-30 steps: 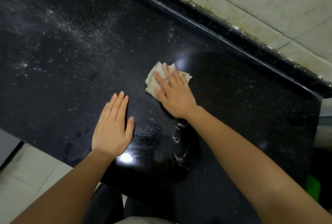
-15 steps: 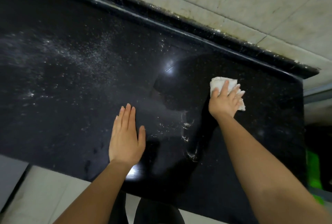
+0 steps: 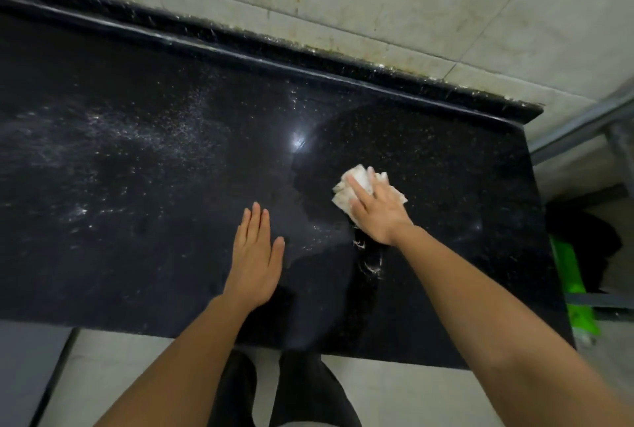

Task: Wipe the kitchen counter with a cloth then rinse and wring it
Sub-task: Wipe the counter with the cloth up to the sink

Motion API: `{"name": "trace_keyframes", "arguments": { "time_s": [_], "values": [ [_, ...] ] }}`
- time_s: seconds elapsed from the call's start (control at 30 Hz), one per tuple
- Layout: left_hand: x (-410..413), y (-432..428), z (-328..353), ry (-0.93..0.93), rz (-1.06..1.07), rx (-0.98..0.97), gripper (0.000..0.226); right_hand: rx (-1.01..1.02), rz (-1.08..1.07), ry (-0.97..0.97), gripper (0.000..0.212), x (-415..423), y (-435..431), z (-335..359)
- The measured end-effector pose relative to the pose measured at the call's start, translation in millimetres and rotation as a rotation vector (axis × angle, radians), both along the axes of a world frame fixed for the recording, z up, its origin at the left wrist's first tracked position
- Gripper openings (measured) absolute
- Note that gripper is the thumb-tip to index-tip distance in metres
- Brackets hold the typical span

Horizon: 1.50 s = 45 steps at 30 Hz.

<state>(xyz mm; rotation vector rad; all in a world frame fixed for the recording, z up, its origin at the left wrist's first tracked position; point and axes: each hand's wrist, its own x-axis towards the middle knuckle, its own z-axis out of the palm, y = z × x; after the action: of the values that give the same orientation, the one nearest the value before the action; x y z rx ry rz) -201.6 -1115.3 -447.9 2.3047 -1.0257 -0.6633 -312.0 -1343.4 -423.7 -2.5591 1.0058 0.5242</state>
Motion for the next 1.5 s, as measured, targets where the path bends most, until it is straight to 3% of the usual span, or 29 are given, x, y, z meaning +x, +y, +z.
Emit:
{"name": "trace_keyframes", "arguments": {
  "time_s": [0.27, 0.37, 0.47, 0.57, 0.67, 0.83, 0.9, 1.17, 1.3, 1.4, 1.5],
  "values": [
    [12.5, 8.2, 4.7, 0.043, -0.124, 0.117, 0.061, 0.000, -0.502, -0.007, 0.054, -75.9, 46.0, -4.7],
    [18.9, 13.8, 10.0, 0.019, -0.188, 0.155, 0.061, -0.045, -0.715, -0.063, 0.053, -64.7, 90.2, -9.5],
    [26.3, 14.6, 15.5, 0.001, -0.244, 0.168, 0.059, -0.064, -0.796, -0.081, 0.054, -26.5, 121.6, -13.5],
    [37.3, 16.4, 19.2, 0.026, -0.277, 0.143, 0.057, -0.029, -0.624, -0.115, 0.056, 18.0, 142.8, -17.5],
    [56.7, 30.0, 17.3, -0.088, -0.228, 0.106, 0.056, 0.003, -0.319, -0.172, 0.055, 48.5, 160.8, -19.3],
    [75.6, 64.5, 10.1, -0.235, -0.171, 0.241, 0.062, 0.003, 0.149, -0.165, 0.051, 34.5, 140.2, -17.9],
    [76.2, 70.8, 7.9, -0.267, -0.200, 0.293, 0.063, -0.038, 0.171, -0.135, 0.050, 16.6, 119.4, -15.2],
    [74.5, 74.4, 5.8, -0.278, -0.232, 0.298, 0.063, -0.100, -0.650, -0.038, 0.053, -72.0, 90.1, -12.8],
    [75.7, 75.7, 4.7, -0.267, -0.238, 0.302, 0.062, -0.137, -0.987, -0.036, 0.054, -71.7, 117.3, -13.1],
    [75.9, 74.8, 4.2, -0.261, -0.236, 0.287, 0.063, -0.132, -1.040, -0.043, 0.055, -41.1, 149.6, -14.3],
    [75.2, 74.5, 3.9, -0.245, -0.230, 0.268, 0.063, -0.124, -0.786, -0.067, 0.056, -13.5, 181.1, -18.2]
  ]
}}
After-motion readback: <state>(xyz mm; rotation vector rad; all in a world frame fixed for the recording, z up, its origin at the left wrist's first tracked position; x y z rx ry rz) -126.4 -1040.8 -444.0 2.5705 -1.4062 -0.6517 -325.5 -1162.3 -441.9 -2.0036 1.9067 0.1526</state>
